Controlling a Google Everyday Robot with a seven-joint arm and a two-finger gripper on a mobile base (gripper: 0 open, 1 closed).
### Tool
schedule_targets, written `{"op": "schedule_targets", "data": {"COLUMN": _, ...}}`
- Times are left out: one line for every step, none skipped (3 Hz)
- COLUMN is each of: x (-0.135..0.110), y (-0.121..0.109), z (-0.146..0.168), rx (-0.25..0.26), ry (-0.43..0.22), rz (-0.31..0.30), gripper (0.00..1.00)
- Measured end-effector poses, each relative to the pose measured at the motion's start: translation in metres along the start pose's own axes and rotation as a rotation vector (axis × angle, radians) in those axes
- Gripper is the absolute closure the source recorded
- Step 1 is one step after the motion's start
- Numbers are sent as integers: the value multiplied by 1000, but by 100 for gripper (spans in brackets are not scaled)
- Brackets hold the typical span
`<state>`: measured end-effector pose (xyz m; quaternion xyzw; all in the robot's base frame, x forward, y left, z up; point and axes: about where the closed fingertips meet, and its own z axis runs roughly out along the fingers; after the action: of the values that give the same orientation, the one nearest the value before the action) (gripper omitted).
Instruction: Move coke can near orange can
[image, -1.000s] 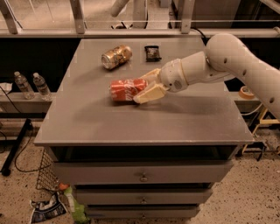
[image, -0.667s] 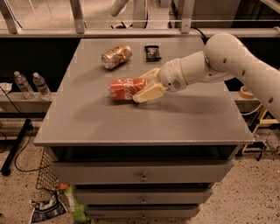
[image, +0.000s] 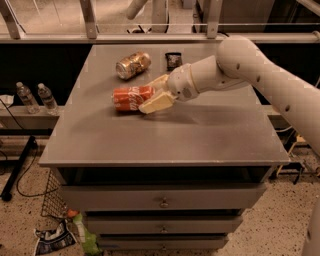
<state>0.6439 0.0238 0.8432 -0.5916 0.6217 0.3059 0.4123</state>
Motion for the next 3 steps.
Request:
{"op": "schedule_targets", "data": {"x": -3, "y": -13, "z": 7, "rx": 10, "ry": -27, "rz": 6, "gripper": 100}}
{"op": "schedule_targets", "data": {"x": -4, "y": -25, "z": 10, "rx": 19, "ry": -41, "rz": 5, "gripper": 100}}
{"op": "schedule_targets", "data": {"x": -4, "y": -38, "z": 15, "rx": 18, "ry": -50, "rz": 4, "gripper": 100}}
